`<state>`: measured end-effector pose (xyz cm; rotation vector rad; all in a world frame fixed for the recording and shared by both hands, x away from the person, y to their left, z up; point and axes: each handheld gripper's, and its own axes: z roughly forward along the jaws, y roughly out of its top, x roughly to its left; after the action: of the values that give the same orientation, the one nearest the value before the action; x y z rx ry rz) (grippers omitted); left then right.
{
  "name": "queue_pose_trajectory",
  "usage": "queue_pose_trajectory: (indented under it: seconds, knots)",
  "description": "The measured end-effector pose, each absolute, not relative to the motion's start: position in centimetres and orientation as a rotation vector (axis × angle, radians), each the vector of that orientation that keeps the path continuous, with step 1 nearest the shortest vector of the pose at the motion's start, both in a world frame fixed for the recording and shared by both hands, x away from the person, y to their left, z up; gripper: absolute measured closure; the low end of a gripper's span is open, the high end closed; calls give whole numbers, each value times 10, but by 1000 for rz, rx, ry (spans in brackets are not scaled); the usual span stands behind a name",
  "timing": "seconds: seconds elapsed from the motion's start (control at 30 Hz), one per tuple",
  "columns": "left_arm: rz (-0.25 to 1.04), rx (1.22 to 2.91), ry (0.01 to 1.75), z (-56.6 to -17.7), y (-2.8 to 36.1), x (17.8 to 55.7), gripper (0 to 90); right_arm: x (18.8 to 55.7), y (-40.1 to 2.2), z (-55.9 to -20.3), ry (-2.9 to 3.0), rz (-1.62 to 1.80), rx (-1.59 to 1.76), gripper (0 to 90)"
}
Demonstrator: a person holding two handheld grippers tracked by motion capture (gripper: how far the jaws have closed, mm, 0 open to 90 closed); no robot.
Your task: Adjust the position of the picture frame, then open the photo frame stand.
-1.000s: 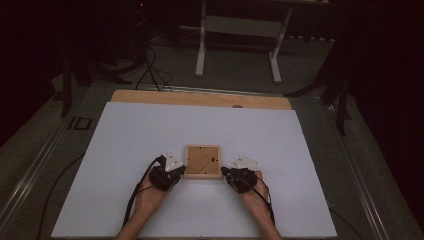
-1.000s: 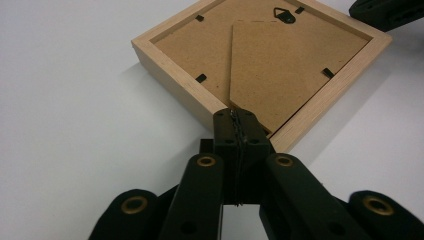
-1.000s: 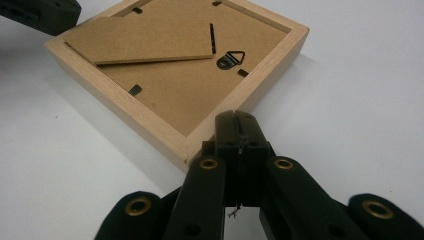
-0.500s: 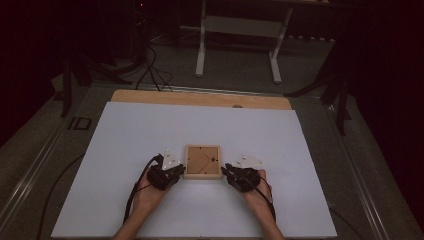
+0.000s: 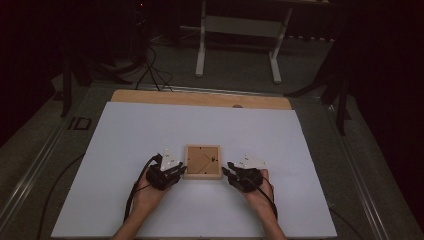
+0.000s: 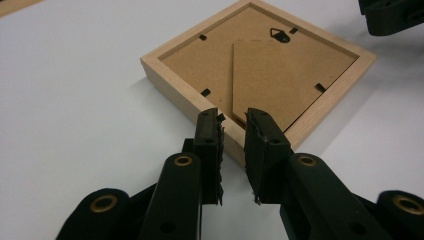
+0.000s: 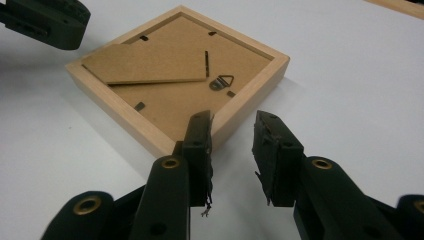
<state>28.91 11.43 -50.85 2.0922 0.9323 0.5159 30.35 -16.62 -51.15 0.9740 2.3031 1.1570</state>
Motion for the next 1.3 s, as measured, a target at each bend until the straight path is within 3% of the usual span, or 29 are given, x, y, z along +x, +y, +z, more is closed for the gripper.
queue_pose_trajectory:
  seconds: [0.7, 0.97, 1.07, 1.13, 1.3]
  knots:
    - [499, 2101, 847, -494, 97, 287, 647, 300, -169, -510, 2285, 1189, 981, 665]
    - [499, 2109, 854, -497, 84, 294, 554, 299, -163, -513, 2300, 1188, 957, 660]
    - [491, 2111, 858, -497, 82, 297, 554, 298, -161, -513, 2303, 1190, 948, 693]
    - [482, 2099, 870, -497, 81, 300, 554, 297, -159, -514, 2306, 1197, 933, 779]
    - [459, 2091, 893, -498, 83, 305, 556, 296, -154, -517, 2327, 1188, 913, 891]
